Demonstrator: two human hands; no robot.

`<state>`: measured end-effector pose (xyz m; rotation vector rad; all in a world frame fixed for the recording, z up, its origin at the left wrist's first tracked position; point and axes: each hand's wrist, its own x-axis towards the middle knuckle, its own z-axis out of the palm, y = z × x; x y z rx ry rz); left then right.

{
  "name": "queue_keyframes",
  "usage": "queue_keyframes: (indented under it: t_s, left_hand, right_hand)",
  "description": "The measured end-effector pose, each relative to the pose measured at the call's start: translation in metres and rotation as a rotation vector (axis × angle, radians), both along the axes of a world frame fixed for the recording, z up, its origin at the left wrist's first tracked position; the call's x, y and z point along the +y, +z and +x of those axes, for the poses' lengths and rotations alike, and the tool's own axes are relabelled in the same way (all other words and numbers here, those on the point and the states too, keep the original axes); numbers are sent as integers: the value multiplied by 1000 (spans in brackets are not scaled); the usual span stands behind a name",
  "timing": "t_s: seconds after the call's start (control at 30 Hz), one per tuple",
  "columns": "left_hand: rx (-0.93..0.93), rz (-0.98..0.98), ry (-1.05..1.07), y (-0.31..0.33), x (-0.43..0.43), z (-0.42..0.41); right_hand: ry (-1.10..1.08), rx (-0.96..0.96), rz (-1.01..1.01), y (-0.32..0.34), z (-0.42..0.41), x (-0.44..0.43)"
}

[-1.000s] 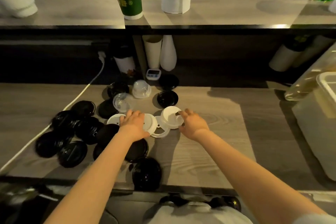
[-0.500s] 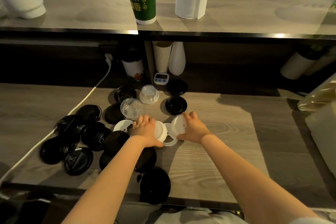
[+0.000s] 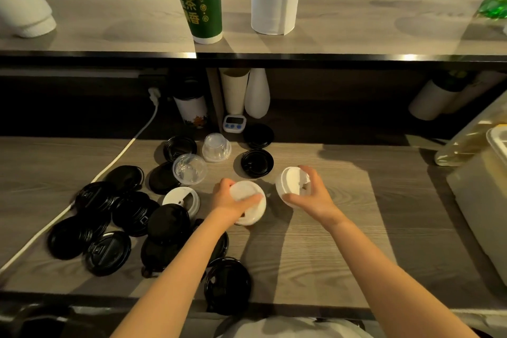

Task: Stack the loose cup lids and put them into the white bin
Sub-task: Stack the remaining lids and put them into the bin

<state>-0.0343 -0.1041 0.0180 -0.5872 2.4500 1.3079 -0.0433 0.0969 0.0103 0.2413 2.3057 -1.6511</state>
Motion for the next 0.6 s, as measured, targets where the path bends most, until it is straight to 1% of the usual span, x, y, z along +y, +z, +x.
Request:
queue_keyframes:
  t_s: [0.07,0.13,0.2,0.23,0.33,0.37,0.47,0.6]
  left_hand:
    - [-28,213,264,-2,6,2]
    - [-97,343,379,-5,11,5]
    - [-101,417,440,-5,16,8]
    - [-103,490,477,-3,19,10]
    - [-128,796,608,3,25,18]
    - [-137,874,619,6,27,21]
    - [-135,1040,554,10,28,31]
    - [-95,1055,428,9,27,40]
  right_hand:
    - [-35,-13,-141,13,6,0]
    - [-28,-18,-193,20,12,-1]
    - [15,-9,-137,25,19,-5]
    - [51,6,-87,26,21,-7]
    - [183,83,33,28,26,-19]
    - [225,103,59,27,27,-23]
    - [288,130,101,29,29,-29]
    - [413,196,237,33,30,-31]
